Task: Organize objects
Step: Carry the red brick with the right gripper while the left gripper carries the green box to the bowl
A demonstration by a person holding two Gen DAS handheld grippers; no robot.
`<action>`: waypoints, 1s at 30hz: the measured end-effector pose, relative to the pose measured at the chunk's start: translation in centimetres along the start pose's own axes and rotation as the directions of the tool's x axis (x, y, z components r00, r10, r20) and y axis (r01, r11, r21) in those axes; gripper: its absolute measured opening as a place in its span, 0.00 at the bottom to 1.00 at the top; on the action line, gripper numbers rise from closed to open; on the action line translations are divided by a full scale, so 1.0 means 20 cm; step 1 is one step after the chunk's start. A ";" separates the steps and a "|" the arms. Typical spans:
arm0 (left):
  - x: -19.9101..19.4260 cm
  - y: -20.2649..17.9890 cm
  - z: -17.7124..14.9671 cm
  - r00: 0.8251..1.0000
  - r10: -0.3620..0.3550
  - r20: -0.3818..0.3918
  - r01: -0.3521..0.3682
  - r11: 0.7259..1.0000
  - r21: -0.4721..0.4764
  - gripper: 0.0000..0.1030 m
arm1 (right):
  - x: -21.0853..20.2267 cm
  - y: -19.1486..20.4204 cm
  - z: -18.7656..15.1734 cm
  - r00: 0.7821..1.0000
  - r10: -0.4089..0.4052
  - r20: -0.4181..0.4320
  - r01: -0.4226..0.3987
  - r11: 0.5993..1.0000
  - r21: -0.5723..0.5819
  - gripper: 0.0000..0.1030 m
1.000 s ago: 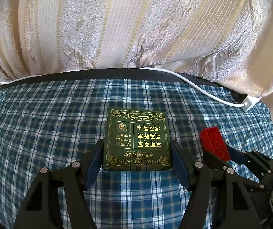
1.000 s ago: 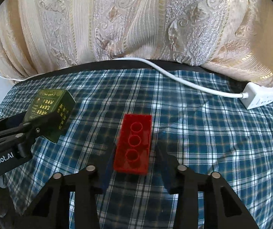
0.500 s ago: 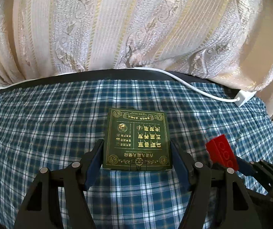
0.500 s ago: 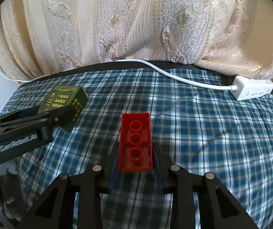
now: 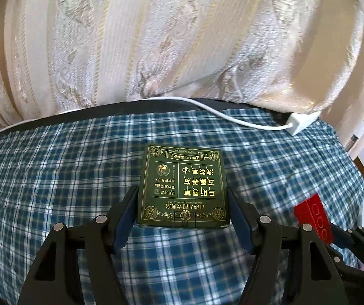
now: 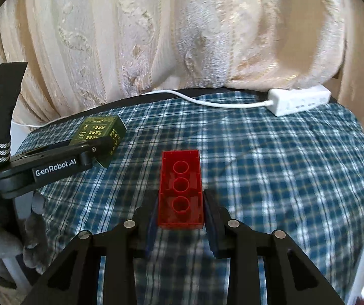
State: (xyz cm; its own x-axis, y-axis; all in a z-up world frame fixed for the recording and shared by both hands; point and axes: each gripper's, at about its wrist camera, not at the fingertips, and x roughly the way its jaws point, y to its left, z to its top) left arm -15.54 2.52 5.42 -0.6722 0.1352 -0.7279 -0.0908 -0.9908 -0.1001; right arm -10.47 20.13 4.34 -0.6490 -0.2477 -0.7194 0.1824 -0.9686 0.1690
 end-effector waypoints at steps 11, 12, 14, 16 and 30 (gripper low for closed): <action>-0.10 -0.15 -0.04 0.998 -0.060 0.022 0.059 0.996 0.074 0.66 | -0.23 -0.14 -0.15 0.998 -0.038 0.046 0.033 0.995 0.095 0.33; -0.11 -0.16 -0.04 0.998 -0.066 0.025 0.064 0.995 0.081 0.66 | -0.26 -0.15 -0.17 0.998 -0.046 0.051 0.040 0.994 0.102 0.33; -0.13 -0.19 -0.04 0.997 -0.073 0.029 0.070 0.993 0.090 0.66 | -0.29 -0.19 -0.19 0.997 -0.060 0.057 0.053 0.991 0.120 0.33; -0.15 -0.21 -0.05 0.996 -0.081 0.032 0.077 0.992 0.100 0.66 | -0.33 -0.23 -0.21 0.995 -0.073 0.064 0.063 0.988 0.138 0.33; -0.22 -0.35 -0.10 0.992 -0.122 0.039 0.114 0.979 0.168 0.66 | -0.61 -0.52 -0.36 0.975 -0.194 0.111 0.160 0.952 0.259 0.33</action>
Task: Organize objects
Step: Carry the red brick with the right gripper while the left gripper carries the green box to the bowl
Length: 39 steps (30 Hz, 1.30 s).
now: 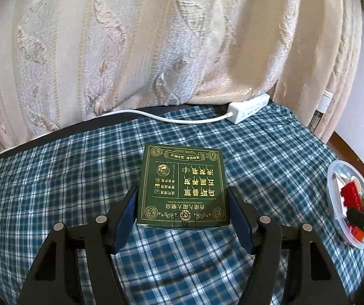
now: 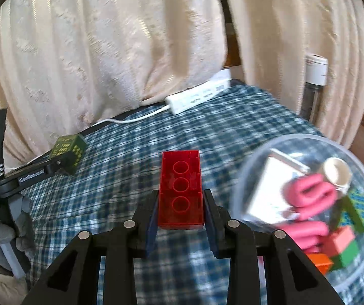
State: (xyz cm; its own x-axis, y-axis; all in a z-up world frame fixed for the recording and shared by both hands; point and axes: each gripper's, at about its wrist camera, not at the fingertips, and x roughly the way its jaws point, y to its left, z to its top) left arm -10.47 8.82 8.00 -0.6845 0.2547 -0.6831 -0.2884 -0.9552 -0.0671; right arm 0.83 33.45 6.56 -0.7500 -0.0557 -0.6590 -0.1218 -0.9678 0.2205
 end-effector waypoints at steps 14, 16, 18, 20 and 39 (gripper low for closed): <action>-0.08 -0.17 -0.02 0.999 -0.047 -0.002 0.047 0.998 0.045 0.66 | -0.15 -0.45 0.03 0.986 -0.157 0.052 0.149 0.980 0.131 0.33; -0.09 -0.20 -0.03 0.999 -0.051 0.000 0.051 0.997 0.056 0.66 | -0.15 -0.50 0.03 0.985 -0.167 0.050 0.159 0.977 0.145 0.33; -0.10 -0.22 -0.03 0.998 -0.055 0.001 0.055 0.997 0.062 0.66 | -0.14 -0.53 0.03 0.984 -0.173 0.047 0.164 0.974 0.153 0.33; -0.11 -0.25 -0.03 0.998 -0.064 -0.001 0.064 0.996 0.065 0.66 | -0.13 -0.57 0.02 0.983 -0.177 0.041 0.169 0.972 0.163 0.33; -0.12 -0.59 -0.05 0.991 -0.126 -0.037 0.130 0.981 0.144 0.66 | -0.05 -0.76 -0.02 0.989 -0.150 0.009 0.145 0.969 0.200 0.33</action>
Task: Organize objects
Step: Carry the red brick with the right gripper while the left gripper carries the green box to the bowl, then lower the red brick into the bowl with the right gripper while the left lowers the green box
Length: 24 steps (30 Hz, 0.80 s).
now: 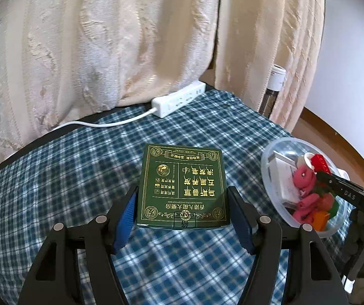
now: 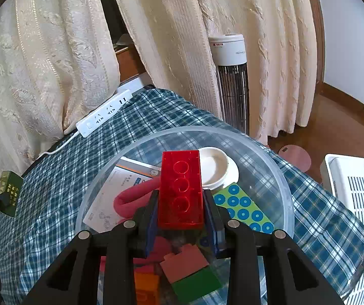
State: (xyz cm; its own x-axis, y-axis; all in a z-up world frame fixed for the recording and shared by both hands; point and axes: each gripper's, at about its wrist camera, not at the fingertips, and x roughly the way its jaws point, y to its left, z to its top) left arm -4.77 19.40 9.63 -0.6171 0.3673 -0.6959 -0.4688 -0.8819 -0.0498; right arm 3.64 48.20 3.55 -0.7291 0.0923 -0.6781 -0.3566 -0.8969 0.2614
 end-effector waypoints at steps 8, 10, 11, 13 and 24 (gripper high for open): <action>0.03 -0.13 0.02 1.000 -0.026 -0.012 0.026 0.999 0.028 0.66 | -0.01 -0.04 -0.01 1.000 0.027 0.005 -0.027 1.000 0.012 0.34; 0.04 -0.15 0.03 0.999 -0.035 -0.017 0.035 0.999 0.034 0.66 | -0.03 -0.04 -0.01 0.999 0.031 0.015 -0.031 0.999 0.008 0.36; 0.04 -0.17 0.03 0.999 -0.041 -0.019 0.041 0.998 0.037 0.66 | -0.04 -0.04 -0.01 0.999 0.031 0.021 -0.031 1.000 0.001 0.38; 0.05 -0.20 0.03 0.998 -0.053 -0.026 0.054 0.998 0.043 0.66 | -0.06 -0.03 -0.01 0.999 0.028 0.034 -0.027 1.000 -0.012 0.39; 0.10 -0.40 0.04 0.993 -0.109 -0.046 0.113 0.990 0.086 0.66 | -0.20 -0.08 -0.07 0.995 0.045 0.088 -0.044 0.999 -0.017 0.40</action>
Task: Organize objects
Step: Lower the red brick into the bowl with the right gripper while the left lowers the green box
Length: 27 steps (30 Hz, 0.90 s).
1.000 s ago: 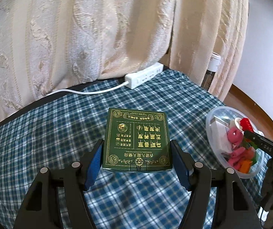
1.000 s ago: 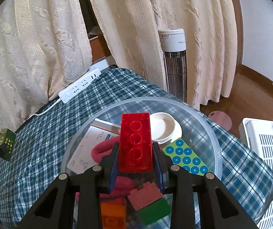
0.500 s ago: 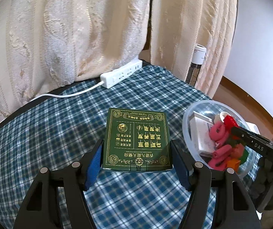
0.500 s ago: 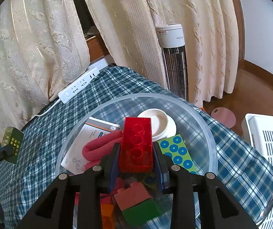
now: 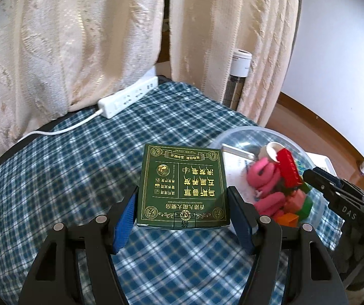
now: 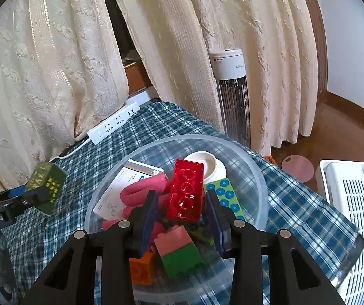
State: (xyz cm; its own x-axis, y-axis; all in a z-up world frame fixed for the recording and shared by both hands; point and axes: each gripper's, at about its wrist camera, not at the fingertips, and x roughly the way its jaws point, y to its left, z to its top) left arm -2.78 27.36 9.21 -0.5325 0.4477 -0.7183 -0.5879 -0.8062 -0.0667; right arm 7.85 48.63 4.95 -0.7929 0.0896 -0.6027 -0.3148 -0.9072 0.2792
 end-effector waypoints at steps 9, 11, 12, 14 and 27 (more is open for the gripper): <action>0.08 -0.18 0.04 0.999 -0.049 -0.015 0.050 0.997 0.055 0.66 | -0.06 -0.05 -0.04 1.000 0.010 0.021 -0.010 1.000 0.015 0.44; 0.11 -0.21 0.06 0.998 -0.059 -0.020 0.061 0.996 0.060 0.66 | -0.06 -0.06 -0.05 1.000 0.012 0.020 -0.012 1.000 0.015 0.44; 0.12 -0.22 0.07 0.998 -0.064 -0.022 0.065 0.996 0.062 0.66 | -0.06 -0.06 -0.05 1.000 0.013 0.021 -0.013 1.000 0.016 0.44; 0.15 -0.26 0.09 0.997 -0.072 -0.022 0.073 0.995 0.070 0.67 | -0.07 -0.07 -0.06 1.000 0.015 0.023 -0.015 1.000 0.018 0.44; 0.38 -0.40 0.21 0.996 -0.078 -0.052 0.083 0.991 0.102 0.67 | -0.06 -0.13 -0.07 0.999 0.043 0.014 -0.043 0.999 0.026 0.44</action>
State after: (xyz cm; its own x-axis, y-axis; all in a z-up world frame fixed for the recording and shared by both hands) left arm -4.79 38.86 7.15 -0.4527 0.4881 -0.7462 -0.6887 -0.7229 -0.0550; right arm 10.38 50.31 3.84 -0.8131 0.0566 -0.5794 -0.2935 -0.8994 0.3239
